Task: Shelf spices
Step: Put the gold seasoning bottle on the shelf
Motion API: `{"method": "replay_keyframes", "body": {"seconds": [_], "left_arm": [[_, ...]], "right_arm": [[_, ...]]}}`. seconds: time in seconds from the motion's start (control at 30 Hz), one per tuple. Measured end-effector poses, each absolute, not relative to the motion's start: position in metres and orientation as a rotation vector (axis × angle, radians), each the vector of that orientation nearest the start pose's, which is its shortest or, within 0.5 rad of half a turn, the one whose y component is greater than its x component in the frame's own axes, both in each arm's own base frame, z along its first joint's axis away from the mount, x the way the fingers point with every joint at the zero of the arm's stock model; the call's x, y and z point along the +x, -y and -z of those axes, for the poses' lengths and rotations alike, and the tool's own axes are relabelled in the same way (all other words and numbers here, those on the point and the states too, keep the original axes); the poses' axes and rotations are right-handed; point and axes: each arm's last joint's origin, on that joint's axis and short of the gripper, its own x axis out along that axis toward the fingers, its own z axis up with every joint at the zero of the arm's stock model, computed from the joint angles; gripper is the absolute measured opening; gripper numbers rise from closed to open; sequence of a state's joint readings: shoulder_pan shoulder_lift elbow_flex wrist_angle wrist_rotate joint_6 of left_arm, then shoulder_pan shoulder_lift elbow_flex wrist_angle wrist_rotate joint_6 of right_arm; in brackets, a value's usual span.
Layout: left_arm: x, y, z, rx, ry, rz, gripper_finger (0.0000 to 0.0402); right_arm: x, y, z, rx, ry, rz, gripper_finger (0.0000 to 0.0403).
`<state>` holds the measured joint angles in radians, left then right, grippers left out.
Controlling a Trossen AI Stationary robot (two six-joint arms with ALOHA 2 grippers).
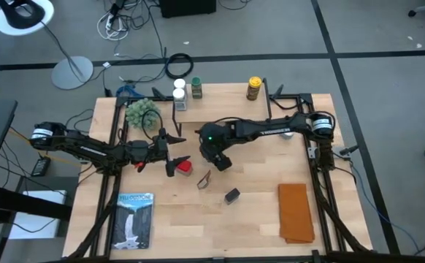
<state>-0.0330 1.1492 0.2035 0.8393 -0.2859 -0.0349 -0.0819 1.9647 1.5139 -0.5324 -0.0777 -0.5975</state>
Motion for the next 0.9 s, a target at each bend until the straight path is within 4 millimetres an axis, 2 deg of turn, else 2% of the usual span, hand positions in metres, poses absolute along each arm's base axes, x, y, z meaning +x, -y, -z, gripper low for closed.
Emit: {"method": "replay_keyframes", "body": {"seconds": [0.07,0.23,0.4,0.67,0.77,0.9], "left_arm": [[0.199,-0.002,-0.171,-0.018,-0.100,-0.254,0.0357],[0.199,-0.002,-0.171,-0.017,-0.102,-0.255,0.0357],[0.199,-0.002,-0.171,-0.016,-0.101,-0.255,0.0357],[0.199,-0.002,-0.171,-0.014,-0.102,-0.255,0.0357],[0.199,-0.002,-0.171,-0.013,-0.102,-0.255,0.0357],[0.199,-0.002,-0.171,-0.014,-0.102,-0.255,0.0357]], "right_arm": [[0.419,0.033,-0.212,-0.483,-0.981,-0.271,0.0321],[0.416,0.033,-0.233,-0.503,-0.926,-0.237,0.0315],[0.413,0.025,-0.237,-0.511,-0.928,-0.246,0.0311],[0.401,0.013,-0.258,-0.507,-0.952,-0.096,0.0311],[0.390,0.011,-0.269,-0.441,-0.979,-0.028,0.0311],[0.370,0.010,-0.281,-0.248,-1.055,0.062,0.0311]]}}
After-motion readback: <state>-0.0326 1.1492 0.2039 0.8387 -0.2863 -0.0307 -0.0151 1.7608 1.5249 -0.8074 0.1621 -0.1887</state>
